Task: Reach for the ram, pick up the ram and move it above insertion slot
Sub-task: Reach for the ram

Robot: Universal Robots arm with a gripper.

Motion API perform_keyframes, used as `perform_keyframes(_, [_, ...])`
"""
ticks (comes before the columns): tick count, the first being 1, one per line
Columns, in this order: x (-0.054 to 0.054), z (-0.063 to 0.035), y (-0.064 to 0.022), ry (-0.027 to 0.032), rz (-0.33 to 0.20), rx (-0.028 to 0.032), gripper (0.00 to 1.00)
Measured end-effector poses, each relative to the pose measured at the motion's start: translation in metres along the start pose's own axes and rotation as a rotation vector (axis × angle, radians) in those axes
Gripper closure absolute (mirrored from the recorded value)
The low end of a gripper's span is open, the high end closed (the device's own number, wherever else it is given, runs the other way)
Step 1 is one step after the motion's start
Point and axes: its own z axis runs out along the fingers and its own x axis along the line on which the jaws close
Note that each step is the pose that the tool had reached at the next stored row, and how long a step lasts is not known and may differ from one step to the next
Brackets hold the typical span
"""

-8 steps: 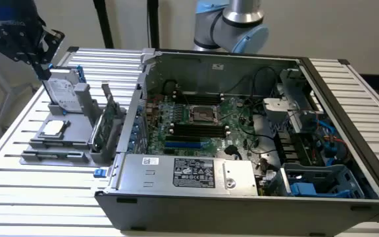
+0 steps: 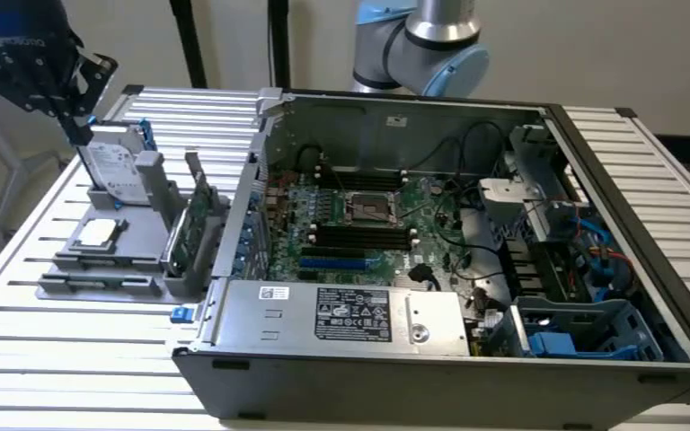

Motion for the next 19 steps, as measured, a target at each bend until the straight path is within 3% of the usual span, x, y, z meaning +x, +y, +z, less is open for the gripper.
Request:
perform_keyframes(6, [0.000, 0.0001, -0.0009, 0.0006, 0.001, 0.0001, 0.89])
perform_keyframes(9, [0.001, 0.0008, -0.0096, 0.0010, 0.001, 0.0001, 0.89])
perform_keyframes(13, [0.002, 0.0029, -0.0206, 0.0116, 0.002, 0.0000, 0.89])
perform_keyframes(17, [0.004, 0.0061, -0.0264, 0.0219, 0.001, -0.0001, 0.89])
perform_keyframes(19, [0.006, 0.0079, -0.0278, 0.0240, 0.000, -0.0001, 0.89])
